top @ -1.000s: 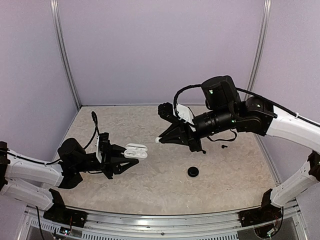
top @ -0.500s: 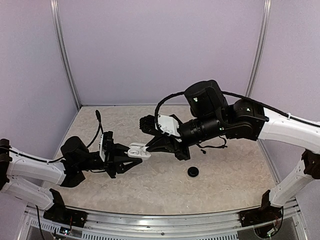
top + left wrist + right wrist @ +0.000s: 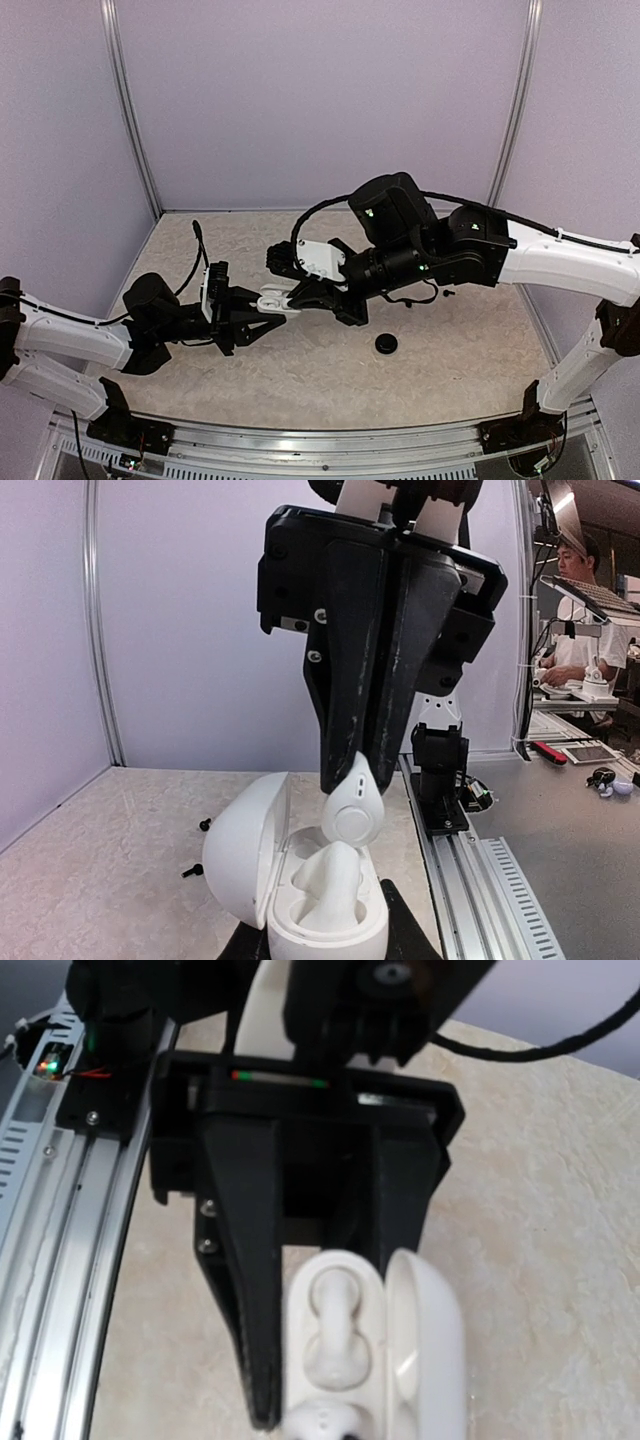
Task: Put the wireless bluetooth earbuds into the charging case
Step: Insert the right earbud into the right side groove of the charging case.
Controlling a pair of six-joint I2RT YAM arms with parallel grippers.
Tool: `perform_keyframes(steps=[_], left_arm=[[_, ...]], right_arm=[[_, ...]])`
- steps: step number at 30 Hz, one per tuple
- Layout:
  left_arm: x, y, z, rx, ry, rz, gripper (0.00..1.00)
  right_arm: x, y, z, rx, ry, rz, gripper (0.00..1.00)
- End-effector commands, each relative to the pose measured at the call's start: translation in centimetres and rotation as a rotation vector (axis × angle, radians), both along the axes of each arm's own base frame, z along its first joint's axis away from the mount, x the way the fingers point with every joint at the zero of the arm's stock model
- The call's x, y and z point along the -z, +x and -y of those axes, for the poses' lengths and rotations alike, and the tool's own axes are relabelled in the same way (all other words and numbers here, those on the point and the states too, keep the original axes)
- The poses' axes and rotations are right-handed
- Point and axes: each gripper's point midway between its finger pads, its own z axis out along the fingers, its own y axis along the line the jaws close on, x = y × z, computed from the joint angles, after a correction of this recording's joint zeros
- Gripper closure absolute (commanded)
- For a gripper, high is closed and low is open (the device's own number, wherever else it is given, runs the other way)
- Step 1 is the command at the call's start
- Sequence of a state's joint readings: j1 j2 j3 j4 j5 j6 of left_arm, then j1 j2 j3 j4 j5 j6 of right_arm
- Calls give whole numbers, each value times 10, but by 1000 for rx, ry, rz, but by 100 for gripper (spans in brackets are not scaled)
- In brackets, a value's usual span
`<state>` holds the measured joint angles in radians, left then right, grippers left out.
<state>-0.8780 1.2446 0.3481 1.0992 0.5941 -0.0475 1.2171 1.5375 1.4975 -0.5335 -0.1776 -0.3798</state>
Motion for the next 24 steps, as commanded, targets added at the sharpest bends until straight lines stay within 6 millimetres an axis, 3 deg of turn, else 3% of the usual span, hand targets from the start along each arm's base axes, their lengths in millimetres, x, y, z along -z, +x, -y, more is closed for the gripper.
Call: perform_keyframes(steps=[1, 14, 24], left_arm=[[-11, 1, 1, -7, -31, 31, 100], [-15, -4, -2, 7, -52, 42, 100], [-20, -4, -5, 8, -71, 51, 100]], right_arm=[[0, -1, -5, 6, 10, 6, 100], [26, 4, -3, 26, -49, 5, 100], [26, 3, 0, 32, -43, 9, 100]])
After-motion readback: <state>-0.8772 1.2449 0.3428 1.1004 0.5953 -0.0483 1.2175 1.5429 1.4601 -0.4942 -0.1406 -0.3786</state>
